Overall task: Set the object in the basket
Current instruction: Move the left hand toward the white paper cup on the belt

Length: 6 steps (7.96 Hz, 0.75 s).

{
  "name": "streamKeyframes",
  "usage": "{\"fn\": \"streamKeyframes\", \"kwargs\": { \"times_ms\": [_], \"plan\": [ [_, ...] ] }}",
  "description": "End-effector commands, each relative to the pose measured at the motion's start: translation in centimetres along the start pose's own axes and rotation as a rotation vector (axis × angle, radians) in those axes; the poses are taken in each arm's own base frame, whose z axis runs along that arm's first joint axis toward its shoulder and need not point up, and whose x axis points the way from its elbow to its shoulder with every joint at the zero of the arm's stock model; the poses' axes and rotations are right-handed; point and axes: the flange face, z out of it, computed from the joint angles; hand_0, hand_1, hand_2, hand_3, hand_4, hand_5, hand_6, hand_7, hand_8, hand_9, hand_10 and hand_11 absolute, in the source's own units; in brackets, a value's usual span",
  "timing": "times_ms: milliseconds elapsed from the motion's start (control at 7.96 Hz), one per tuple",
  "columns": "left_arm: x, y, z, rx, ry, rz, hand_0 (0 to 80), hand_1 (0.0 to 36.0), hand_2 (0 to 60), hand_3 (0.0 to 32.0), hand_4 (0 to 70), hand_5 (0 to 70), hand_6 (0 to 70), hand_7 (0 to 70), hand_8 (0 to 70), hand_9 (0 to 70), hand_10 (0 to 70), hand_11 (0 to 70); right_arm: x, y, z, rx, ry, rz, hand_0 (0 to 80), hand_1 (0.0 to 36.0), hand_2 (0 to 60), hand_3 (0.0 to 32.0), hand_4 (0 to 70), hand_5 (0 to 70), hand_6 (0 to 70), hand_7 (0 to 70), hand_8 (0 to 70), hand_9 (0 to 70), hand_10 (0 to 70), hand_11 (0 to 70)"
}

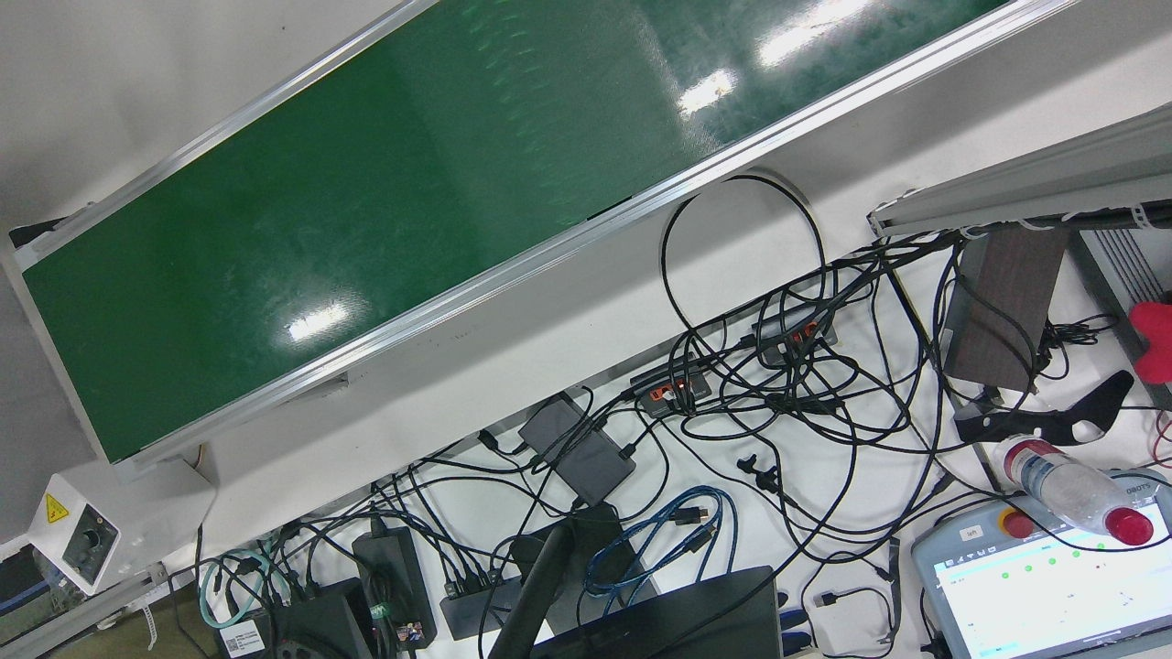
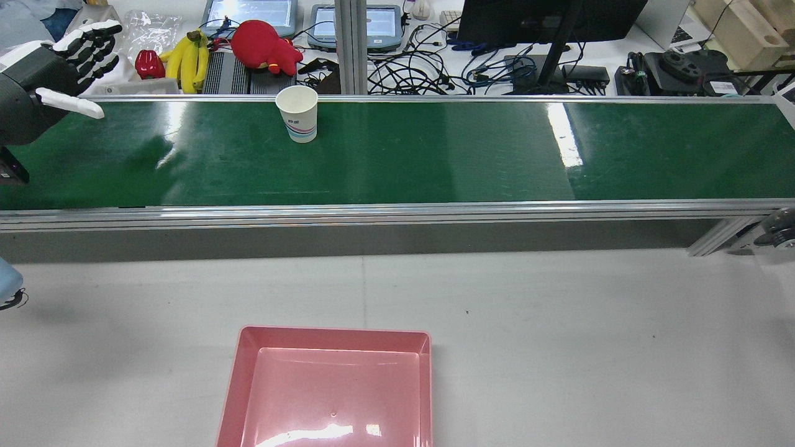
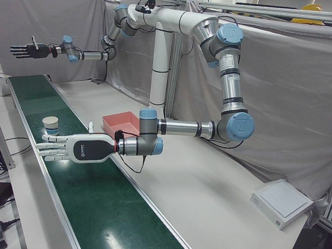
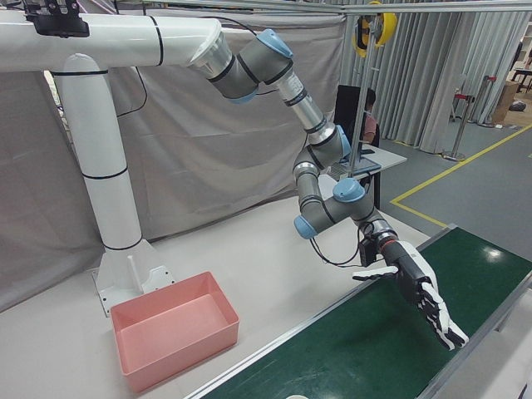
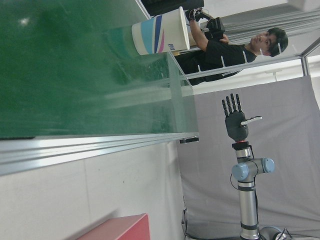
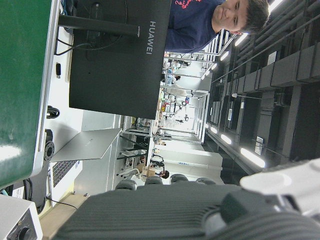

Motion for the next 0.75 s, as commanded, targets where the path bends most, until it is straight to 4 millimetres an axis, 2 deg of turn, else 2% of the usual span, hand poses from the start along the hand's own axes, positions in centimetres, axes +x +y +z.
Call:
{"fn": "streamKeyframes", "kwargs": {
  "times_ms": [0, 251, 628],
  "plan": [
    [-0.2, 0.1, 0.1, 0.019, -0.012, 0.043, 57.3, 14.0, 0.0, 0.0, 4.2, 20.8, 0.0, 0.0, 0.0, 0.0, 1.7, 4.7, 0.0, 0.0, 0.0, 0.000, 0.000, 0.000, 0.0, 0.0, 0.0, 0.0, 0.0, 0.0, 0.0, 0.0, 0.0, 0.0, 0.0, 0.0],
    [-0.4, -0.5, 0.5, 0.033, -0.013, 0.062, 56.9, 13.7, 0.0, 0.0, 4.7, 22.0, 0.0, 0.0, 0.0, 0.0, 1.9, 4.9, 0.0, 0.0, 0.0, 0.000, 0.000, -0.001, 0.0, 0.0, 0.0, 0.0, 0.0, 0.0, 0.0, 0.0, 0.0, 0.0, 0.0, 0.0],
    [-0.7, -1.4, 2.2, 0.045, -0.010, 0.064, 55.1, 12.8, 0.0, 0.0, 4.4, 21.2, 0.1, 0.0, 0.0, 0.0, 2.0, 4.9, 0.0, 0.0, 0.0, 0.000, 0.000, 0.000, 0.0, 0.0, 0.0, 0.0, 0.0, 0.0, 0.0, 0.0, 0.0, 0.0, 0.0, 0.0]
  ]
}}
